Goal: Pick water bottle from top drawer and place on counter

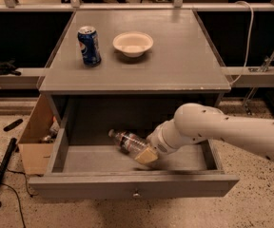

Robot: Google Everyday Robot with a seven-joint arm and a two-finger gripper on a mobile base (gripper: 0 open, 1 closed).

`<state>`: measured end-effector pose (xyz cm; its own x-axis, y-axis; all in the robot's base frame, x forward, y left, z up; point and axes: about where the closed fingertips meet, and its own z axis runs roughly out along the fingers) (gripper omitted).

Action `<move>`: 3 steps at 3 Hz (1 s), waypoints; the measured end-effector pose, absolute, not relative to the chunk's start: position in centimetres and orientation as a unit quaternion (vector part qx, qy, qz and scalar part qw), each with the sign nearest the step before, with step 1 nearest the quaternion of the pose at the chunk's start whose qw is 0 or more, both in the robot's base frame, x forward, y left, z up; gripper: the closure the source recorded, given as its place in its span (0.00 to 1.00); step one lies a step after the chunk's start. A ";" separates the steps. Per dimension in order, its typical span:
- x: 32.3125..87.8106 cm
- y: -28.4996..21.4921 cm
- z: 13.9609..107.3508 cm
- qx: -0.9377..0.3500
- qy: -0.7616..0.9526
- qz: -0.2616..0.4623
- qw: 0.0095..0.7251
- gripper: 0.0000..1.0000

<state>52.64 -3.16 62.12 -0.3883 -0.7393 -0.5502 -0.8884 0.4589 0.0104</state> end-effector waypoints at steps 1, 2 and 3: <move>52.6 -3.2 62.1 -0.497 0.819 0.154 0.243 0.68; 52.6 -3.2 62.1 -0.497 0.819 0.154 0.243 0.91; 52.6 -3.2 62.1 -0.497 0.819 0.154 0.243 1.00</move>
Offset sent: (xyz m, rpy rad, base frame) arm 0.0000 0.0000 0.0000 0.0000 0.0000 0.0000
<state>52.64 -3.15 62.11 -0.3882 -0.7393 -0.5501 -0.8885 0.4588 0.0105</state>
